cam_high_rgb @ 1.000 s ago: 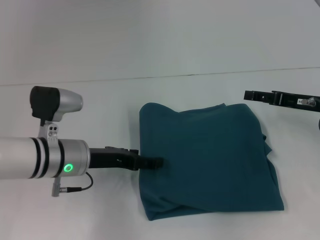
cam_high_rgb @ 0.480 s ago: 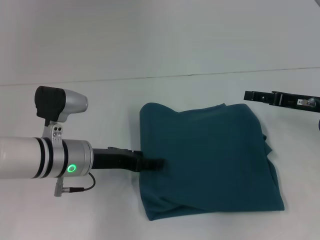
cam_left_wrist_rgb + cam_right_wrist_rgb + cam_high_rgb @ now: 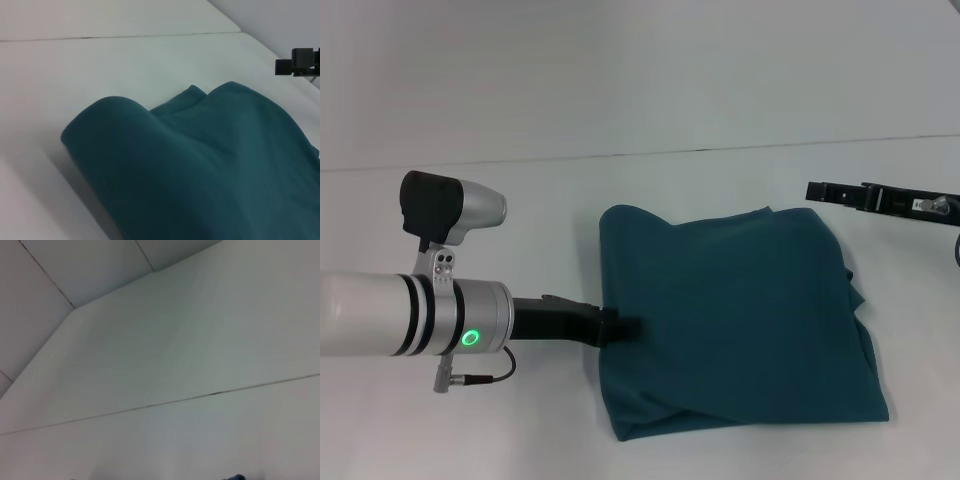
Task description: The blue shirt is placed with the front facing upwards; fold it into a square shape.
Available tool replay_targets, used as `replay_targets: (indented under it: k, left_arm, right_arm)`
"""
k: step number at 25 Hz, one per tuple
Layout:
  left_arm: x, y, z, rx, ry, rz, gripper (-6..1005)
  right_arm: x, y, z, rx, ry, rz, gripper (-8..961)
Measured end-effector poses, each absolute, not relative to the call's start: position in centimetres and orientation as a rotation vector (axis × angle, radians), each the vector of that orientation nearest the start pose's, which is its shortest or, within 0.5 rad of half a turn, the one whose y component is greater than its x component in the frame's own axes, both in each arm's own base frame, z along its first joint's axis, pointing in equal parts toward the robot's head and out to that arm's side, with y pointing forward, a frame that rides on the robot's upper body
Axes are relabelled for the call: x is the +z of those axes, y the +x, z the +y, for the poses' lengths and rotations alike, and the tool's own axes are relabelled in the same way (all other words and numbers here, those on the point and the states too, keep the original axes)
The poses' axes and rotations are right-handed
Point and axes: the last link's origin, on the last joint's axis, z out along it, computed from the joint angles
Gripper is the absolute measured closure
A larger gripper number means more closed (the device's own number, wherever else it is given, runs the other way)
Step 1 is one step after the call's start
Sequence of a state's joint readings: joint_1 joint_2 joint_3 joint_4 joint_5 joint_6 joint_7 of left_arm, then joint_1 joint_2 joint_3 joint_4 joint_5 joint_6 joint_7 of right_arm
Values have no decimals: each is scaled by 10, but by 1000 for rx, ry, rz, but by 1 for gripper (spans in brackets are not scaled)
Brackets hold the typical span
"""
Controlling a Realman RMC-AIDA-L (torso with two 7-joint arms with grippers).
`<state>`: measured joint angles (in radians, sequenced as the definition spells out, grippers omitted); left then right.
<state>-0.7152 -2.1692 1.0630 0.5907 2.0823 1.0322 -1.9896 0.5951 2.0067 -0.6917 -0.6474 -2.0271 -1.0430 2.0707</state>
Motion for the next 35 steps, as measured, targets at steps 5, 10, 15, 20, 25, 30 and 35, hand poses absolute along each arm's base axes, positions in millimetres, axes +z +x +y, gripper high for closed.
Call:
replay_targets:
  k: [5, 10, 15, 20, 25, 30, 35]
  left_arm:
    - [-90, -214, 380, -313, -2600, -1151, 739]
    - [-90, -213, 380, -314, -2602, -1148, 898]
    - [-90, -213, 380, -314, -2604, -1147, 939]
    - [-90, -213, 381, -311, -2602, -1148, 964]
    - [-86, -216, 381, -311, -2595, -1153, 965]
    - [-84, -218, 381, -303, -2598, -1149, 964]
    - [-82, -216, 382, -302, -2603, -1138, 963]
  right_arm:
    - [47, 302, 406, 602, -2029, 1384, 128]
    - [47, 303, 405, 603, -2028, 1386, 128]
    - [47, 303, 405, 602, -2028, 1389, 128]
    - [46, 303, 405, 601, -2028, 1390, 128]
    - [46, 305, 404, 600, -2026, 1395, 128]
    - [46, 306, 403, 598, -2024, 1398, 128]
    - [46, 306, 403, 599, -2024, 1398, 128]
